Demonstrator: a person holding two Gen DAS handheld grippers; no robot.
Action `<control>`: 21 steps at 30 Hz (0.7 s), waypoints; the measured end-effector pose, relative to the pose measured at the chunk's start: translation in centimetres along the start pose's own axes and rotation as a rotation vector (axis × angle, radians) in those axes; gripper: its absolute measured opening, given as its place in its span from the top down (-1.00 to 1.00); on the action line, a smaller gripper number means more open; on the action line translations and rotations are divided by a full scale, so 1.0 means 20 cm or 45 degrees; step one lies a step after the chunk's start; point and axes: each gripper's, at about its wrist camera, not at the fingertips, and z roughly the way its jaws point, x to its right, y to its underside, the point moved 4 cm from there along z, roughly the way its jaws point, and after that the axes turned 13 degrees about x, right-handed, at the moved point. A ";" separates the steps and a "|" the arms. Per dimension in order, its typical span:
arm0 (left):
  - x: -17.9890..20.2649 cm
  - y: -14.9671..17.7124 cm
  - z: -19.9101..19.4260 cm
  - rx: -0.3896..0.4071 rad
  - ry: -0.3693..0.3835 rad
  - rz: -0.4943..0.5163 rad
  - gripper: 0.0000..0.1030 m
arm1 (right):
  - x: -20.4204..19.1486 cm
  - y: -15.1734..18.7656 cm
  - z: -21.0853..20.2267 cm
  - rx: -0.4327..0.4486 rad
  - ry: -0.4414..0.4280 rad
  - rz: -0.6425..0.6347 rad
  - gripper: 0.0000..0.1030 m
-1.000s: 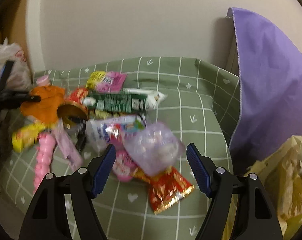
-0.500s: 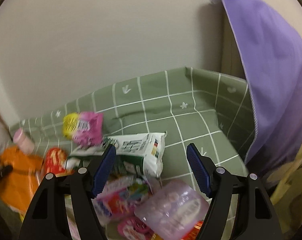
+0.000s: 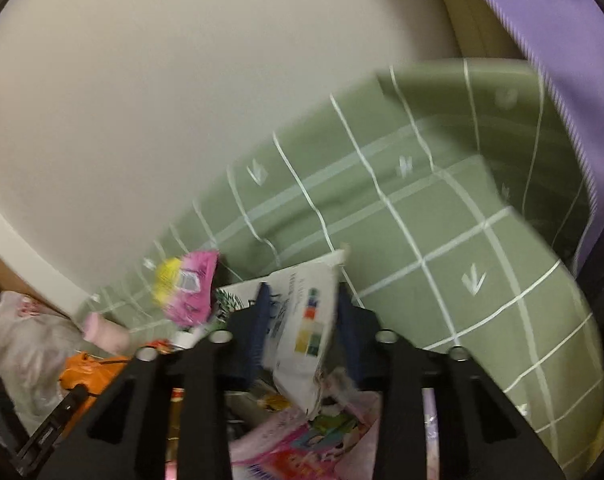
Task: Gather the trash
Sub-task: 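Carry the orange bag and white carton over the yellow-green trash bag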
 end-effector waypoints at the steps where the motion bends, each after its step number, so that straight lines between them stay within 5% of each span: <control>1: 0.02 -0.03 -0.02 0.019 0.005 0.011 0.55 | -0.03 -0.03 -0.04 0.014 -0.011 -0.032 0.53; 8: 0.16 -0.25 -0.16 0.152 0.076 0.062 0.56 | -0.23 -0.21 -0.36 0.146 0.003 -0.372 0.57; 21: 0.63 -0.43 -0.32 0.241 0.357 0.209 0.56 | -0.10 -0.48 -1.04 0.397 0.167 -0.492 0.57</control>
